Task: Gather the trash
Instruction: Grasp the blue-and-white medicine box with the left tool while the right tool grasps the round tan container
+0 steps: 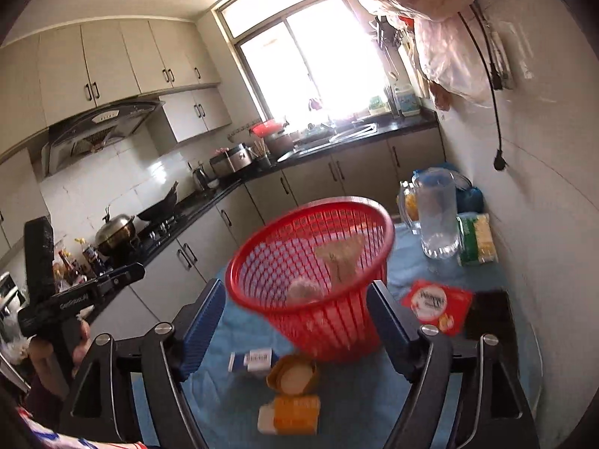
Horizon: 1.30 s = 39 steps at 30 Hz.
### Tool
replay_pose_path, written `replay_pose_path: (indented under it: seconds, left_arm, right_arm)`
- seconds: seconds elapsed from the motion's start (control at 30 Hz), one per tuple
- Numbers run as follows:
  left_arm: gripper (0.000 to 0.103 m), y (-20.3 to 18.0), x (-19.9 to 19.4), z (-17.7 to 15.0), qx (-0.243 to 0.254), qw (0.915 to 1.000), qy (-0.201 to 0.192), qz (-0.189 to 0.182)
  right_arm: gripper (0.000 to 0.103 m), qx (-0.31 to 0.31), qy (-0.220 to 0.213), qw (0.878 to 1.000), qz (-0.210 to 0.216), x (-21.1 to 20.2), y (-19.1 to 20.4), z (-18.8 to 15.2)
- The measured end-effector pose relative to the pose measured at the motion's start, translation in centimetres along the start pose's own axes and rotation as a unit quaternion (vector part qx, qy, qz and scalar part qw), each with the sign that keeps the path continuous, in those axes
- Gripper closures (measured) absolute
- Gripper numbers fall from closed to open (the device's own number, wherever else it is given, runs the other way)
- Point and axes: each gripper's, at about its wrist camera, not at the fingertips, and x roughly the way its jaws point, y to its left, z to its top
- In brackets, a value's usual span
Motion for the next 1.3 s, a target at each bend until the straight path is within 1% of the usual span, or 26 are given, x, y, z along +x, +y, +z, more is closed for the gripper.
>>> replay_pose_path:
  seconds: [0.1,0.2,0.3,0.37,0.4,0.53,0.6,0.77,0.97,1.07,1.2,1.23,1.3]
  left_arm:
    - [0.027,1.5,0.4,-2.3,-0.006,0.9997,0.018,0.014]
    - [0.027,2.0,1.5,-4.3,0.001,0.9989,0.043,0.018]
    - [0.027,1.9,3.2,-6.3,0.011,0.997,0.076,0.005]
    - [0.027,1.6,4.4,-7.2,0.019,0.9957,0.089,-0.016]
    - [0.027,1.0,5.4,-7.7,0.031,0.9942,0.098,-0.03]
    - [0.027,-0.4,8.1,-8.8,0.064,0.9897,0.12,-0.045]
    - [0.027,-0.7,9.3,-8.9,0.068,0.9886,0.124,-0.051]
    - [0.027,-1.0,12.3,-8.6,0.065,0.9868,0.129,-0.073]
    - [0.027,-1.6,14.8,-8.6,0.101,0.9829,0.132,-0.079]
    - [0.027,-2.0,15.9,-8.8,0.123,0.9794,0.137,-0.084]
    - [0.026,-2.6,17.2,-9.4,0.155,0.9716,0.145,-0.105]
    - [0.024,-2.5,17.1,-9.5,0.157,0.971,0.143,-0.11]
    - [0.023,-2.8,17.5,-9.5,0.162,0.9683,0.144,-0.123]
  right_arm:
    - [0.02,-0.003,0.021,1.0,-0.007,-1.0,0.0,-2.0]
    - [0.018,-0.005,0.045,0.999,-0.013,-1.4,-0.3,-4.1]
    - [0.017,-0.003,0.077,0.997,-0.016,-1.0,-0.7,-6.5]
    - [0.017,0.002,0.099,0.995,-0.018,-0.4,-1.1,-8.2]
    - [0.017,0.005,0.112,0.994,-0.018,0.0,-1.2,-9.0]
    - [0.017,0.009,0.15,0.988,-0.015,1.2,-1.5,-11.6]
    - [0.017,0.01,0.162,0.987,-0.014,1.7,-1.5,-12.5]
    - [0.017,0.024,0.177,0.984,-0.008,3.1,-1.9,-13.3]
    - [0.017,0.045,0.187,0.981,-0.003,5.5,-2.2,-13.5]
    - [0.016,0.058,0.195,0.979,0.0,7.0,-2.5,-13.6]
    - [0.017,0.07,0.203,0.977,0.001,8.9,-2.7,-13.5]
    - [0.017,0.072,0.204,0.976,0.0,9.5,-2.7,-13.5]
    - [0.017,0.076,0.205,0.976,-0.003,10.6,-2.7,-13.3]
